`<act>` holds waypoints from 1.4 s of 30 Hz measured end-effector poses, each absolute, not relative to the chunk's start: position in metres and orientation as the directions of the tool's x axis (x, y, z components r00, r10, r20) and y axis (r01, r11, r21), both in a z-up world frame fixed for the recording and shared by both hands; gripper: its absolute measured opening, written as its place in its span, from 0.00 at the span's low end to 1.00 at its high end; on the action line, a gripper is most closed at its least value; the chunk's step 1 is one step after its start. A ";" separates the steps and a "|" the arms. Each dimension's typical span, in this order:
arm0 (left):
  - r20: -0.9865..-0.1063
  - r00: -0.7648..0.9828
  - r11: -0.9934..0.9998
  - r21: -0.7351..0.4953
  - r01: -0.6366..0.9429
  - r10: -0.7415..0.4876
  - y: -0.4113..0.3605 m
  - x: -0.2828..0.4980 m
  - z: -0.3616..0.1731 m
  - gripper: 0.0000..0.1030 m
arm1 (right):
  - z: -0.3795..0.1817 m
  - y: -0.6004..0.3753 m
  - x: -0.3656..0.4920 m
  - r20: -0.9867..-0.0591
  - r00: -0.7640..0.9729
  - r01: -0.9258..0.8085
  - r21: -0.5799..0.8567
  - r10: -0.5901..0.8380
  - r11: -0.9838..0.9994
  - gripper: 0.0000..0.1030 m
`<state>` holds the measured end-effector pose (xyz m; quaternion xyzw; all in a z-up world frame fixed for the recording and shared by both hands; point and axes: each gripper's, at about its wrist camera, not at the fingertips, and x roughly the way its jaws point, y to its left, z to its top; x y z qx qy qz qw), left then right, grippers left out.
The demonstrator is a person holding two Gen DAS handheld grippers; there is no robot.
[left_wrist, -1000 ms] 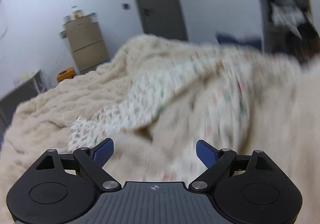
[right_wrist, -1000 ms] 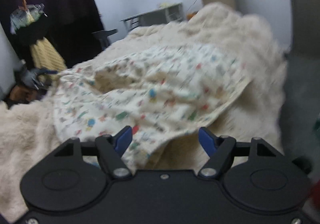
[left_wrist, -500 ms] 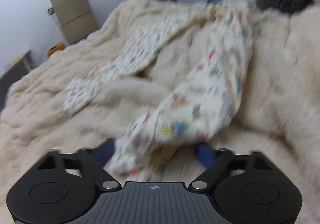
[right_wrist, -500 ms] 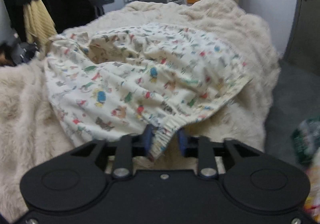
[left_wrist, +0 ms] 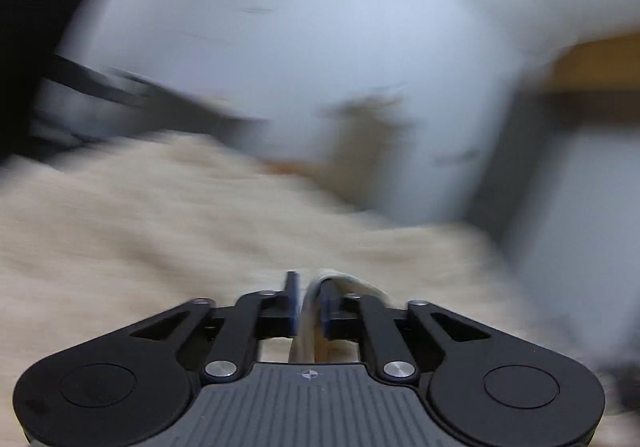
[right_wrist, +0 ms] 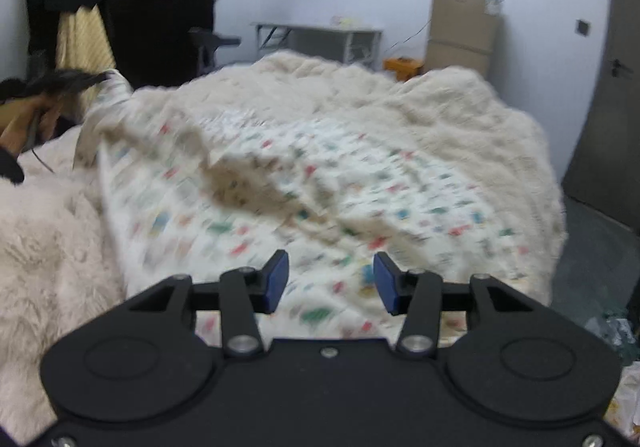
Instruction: Fold clothes
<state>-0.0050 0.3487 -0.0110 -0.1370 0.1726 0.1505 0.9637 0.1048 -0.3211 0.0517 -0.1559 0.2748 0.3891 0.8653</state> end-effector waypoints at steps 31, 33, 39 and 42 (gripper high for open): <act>-0.215 0.835 0.760 0.568 -0.315 0.507 0.289 -0.018 0.045 0.02 | 0.025 -0.298 0.107 -0.670 0.525 -0.771 -0.112 0.525 0.627 0.56; -0.245 0.756 0.735 0.537 -0.415 0.606 0.317 0.009 0.049 0.04 | 0.024 -0.299 0.109 -0.668 0.522 -0.772 -0.106 0.530 0.626 0.56; -0.602 0.789 0.965 0.259 0.045 0.125 0.307 -0.012 0.012 0.71 | 0.024 -0.299 0.108 -0.668 0.522 -0.772 -0.107 0.530 0.626 0.56; -0.650 0.760 0.959 0.197 0.204 -0.028 0.289 -0.031 -0.019 0.74 | 0.023 -0.298 0.108 -0.670 0.524 -0.772 -0.111 0.526 0.626 0.56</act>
